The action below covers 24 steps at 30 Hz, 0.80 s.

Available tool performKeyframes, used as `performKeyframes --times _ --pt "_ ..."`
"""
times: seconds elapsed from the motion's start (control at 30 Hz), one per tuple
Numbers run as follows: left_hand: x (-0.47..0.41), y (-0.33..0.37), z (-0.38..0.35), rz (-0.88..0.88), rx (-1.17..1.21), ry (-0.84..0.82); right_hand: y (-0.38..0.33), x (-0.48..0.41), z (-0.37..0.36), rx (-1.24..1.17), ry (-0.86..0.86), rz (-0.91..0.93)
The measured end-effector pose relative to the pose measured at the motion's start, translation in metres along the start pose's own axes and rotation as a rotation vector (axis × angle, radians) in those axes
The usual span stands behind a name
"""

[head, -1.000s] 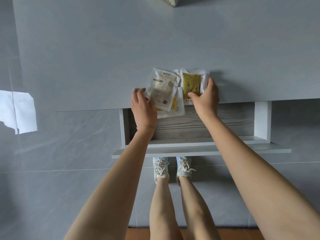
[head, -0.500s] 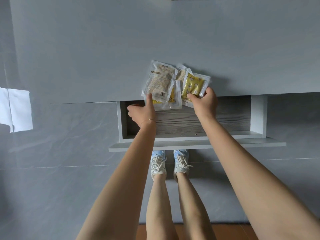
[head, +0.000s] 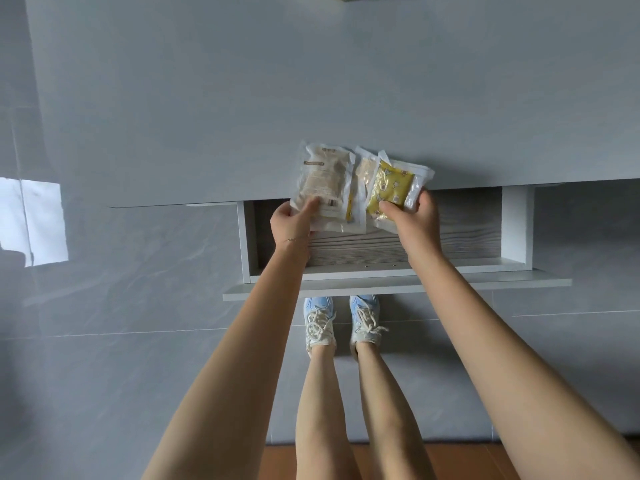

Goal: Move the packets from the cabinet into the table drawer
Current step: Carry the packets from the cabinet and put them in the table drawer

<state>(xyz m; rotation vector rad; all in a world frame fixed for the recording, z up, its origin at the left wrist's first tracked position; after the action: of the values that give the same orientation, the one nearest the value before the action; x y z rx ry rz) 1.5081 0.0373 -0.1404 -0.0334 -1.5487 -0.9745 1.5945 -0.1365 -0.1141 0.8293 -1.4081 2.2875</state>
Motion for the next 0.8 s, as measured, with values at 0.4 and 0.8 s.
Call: performKeyframes --times 0.4,0.8 --pt "-0.047 -0.046 0.050 0.069 -0.587 -0.141 0.087 -0.021 -0.002 0.302 -0.220 -0.344" --pt "-0.116 -0.071 0.044 -0.116 -0.654 0.123 0.128 -0.083 -0.061 0.571 0.029 -0.098"
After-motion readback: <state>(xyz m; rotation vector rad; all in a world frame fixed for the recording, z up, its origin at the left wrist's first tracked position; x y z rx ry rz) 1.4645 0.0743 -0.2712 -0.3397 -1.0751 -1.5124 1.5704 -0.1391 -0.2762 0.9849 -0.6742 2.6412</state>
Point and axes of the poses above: each hand's wrist, its own x-axis away from the middle knuckle, its own z-axis out of the back of the hand, y = z × x, the point moved 3 cm from there along -x, towards the middle knuckle, and after that the axes turned 6 degrees about x, right-handed, at the moved point
